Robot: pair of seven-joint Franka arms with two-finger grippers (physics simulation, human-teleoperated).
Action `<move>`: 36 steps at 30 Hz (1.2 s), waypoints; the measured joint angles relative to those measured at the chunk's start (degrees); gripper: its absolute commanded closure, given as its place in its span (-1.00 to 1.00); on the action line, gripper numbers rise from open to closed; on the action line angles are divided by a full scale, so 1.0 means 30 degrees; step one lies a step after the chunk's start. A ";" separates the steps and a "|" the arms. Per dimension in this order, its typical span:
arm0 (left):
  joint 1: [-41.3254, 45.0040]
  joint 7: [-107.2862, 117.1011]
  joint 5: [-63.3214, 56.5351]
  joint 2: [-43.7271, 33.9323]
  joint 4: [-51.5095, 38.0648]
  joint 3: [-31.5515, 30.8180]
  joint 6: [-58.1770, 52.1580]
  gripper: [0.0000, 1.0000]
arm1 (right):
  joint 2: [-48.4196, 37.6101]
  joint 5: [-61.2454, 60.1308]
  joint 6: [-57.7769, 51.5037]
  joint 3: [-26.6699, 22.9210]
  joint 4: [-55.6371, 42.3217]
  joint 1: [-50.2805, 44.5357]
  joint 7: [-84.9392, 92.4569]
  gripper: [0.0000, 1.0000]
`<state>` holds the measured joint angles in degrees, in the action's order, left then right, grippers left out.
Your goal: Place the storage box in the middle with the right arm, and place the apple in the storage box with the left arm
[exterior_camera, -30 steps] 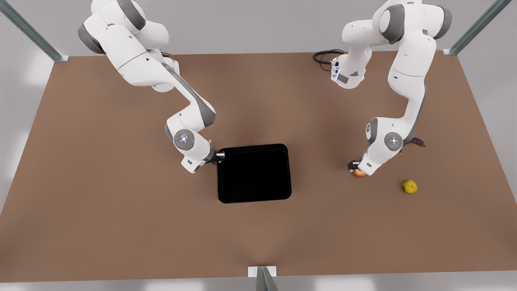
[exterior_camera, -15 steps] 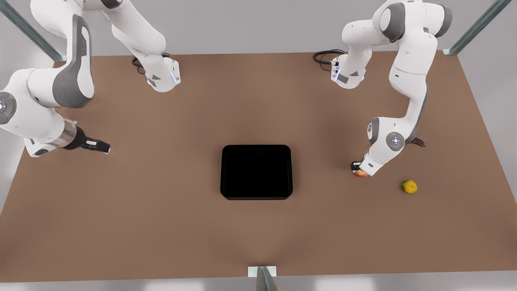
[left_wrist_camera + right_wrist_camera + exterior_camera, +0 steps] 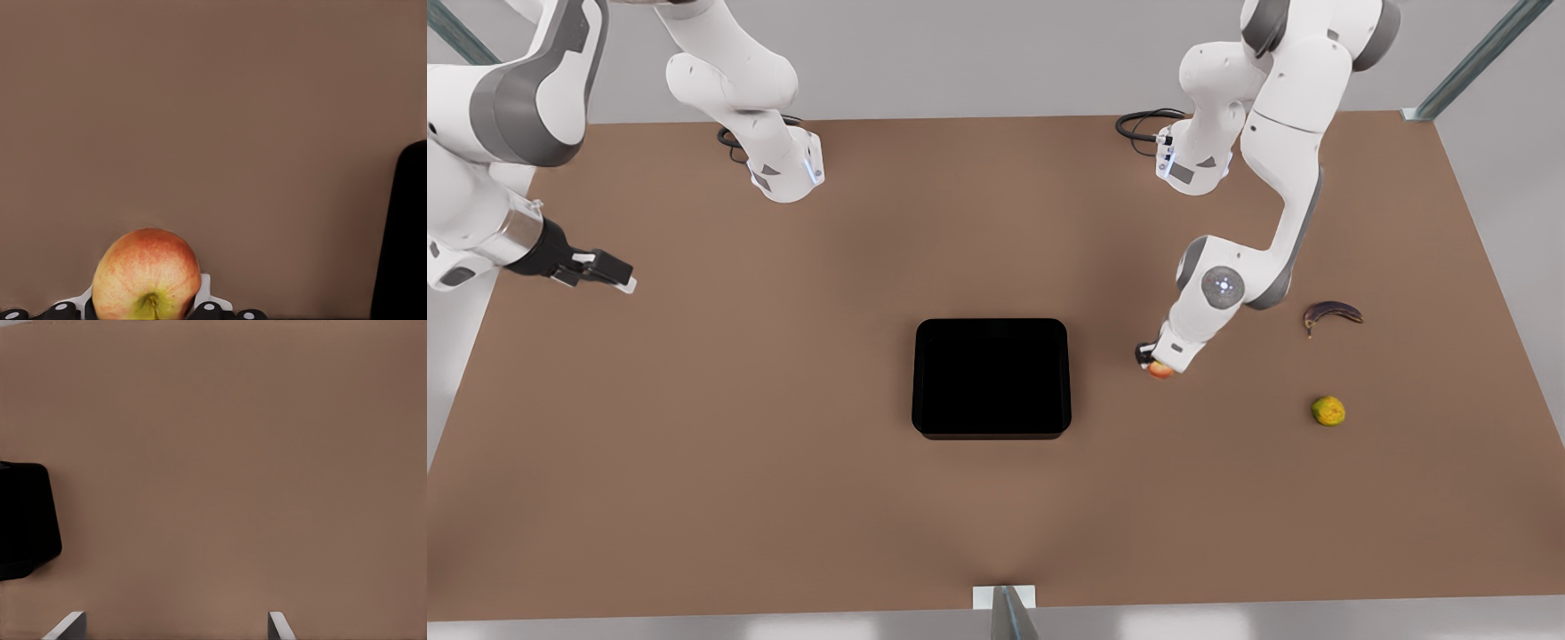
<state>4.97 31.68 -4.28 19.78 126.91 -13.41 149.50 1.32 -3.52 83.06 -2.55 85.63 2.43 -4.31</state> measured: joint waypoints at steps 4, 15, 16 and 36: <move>0.0925 0.2652 0.0021 -0.0325 -0.0057 -0.0609 -0.0264 -0.32 | 0.0001 -0.0029 0.0000 -0.0027 -0.0206 -0.0544 0.0000 -1.00; 0.4145 0.8576 0.0134 -0.0222 -0.2177 -0.1270 -0.1100 -0.32 | 0.0001 -0.0029 0.0029 -0.0058 -0.0272 0.0253 0.0016 -1.00; 0.4545 0.9020 0.0142 -0.0114 -0.2415 -0.1271 -0.1117 -0.32 | 0.0001 -0.0029 0.0029 -0.0058 -0.0272 0.0380 0.0029 -1.00; 0.6662 1.1189 -0.0322 0.1883 -0.6422 -0.1036 -0.3372 -1.00 | 0.0147 -0.0029 0.0000 -0.0058 -0.0272 0.0255 0.0056 -1.00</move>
<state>24.95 65.25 -5.25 25.43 107.65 -16.52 139.39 1.76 -3.60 83.06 -2.72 84.82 3.20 -4.14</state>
